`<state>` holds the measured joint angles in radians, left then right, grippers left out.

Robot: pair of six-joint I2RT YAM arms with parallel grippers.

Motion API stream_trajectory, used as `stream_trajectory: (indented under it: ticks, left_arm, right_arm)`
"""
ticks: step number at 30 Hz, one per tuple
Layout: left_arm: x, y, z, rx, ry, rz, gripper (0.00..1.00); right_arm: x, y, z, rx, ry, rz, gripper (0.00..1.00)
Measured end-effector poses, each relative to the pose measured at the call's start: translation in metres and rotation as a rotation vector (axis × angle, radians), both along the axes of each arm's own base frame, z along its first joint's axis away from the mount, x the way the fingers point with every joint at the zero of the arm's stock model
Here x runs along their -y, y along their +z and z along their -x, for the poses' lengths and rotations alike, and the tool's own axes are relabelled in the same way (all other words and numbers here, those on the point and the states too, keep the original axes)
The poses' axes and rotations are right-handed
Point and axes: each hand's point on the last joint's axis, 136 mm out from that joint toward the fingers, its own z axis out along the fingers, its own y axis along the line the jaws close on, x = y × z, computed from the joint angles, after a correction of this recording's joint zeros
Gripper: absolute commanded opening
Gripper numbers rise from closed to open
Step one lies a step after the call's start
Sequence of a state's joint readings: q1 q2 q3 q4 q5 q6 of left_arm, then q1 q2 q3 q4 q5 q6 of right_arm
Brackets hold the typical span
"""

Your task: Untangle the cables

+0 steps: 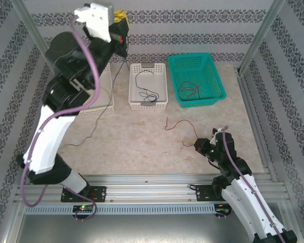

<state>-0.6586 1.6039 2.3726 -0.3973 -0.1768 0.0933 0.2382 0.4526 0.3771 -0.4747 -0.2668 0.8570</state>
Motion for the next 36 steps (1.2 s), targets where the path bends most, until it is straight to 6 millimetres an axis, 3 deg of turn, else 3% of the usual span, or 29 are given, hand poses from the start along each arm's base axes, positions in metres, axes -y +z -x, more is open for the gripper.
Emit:
stream_trajectory:
  ticks: [7, 12, 17, 20, 29, 36]
  left_arm:
    - [0.014, -0.036, -0.072, -0.085, -0.018, 0.000, 0.00]
    - [0.020, -0.061, -0.110, -0.133, -0.027, 0.007, 0.00]
    - [0.023, -0.085, -0.149, -0.174, -0.032, 0.037, 0.00]
    - [0.029, -0.100, -0.167, -0.194, -0.041, 0.044, 0.00]
    - [0.049, -0.157, -0.208, -0.289, -0.062, 0.022, 0.00]
    - [0.051, -0.186, -0.225, -0.339, -0.052, 0.009, 0.00]
  right_arm:
    - [0.004, 0.087, 0.000, 0.178, -0.002, 0.007, 0.00]
    - [0.009, 0.135, 0.003, 0.266, -0.006, 0.042, 0.00]
    - [0.020, 0.179, -0.007, 0.343, -0.041, 0.127, 0.00]
    - [0.026, 0.191, -0.015, 0.366, -0.067, 0.167, 0.00]
    - [0.038, 0.202, -0.021, 0.393, -0.119, 0.230, 0.00]
    - [0.040, 0.207, -0.022, 0.411, -0.127, 0.238, 0.00]
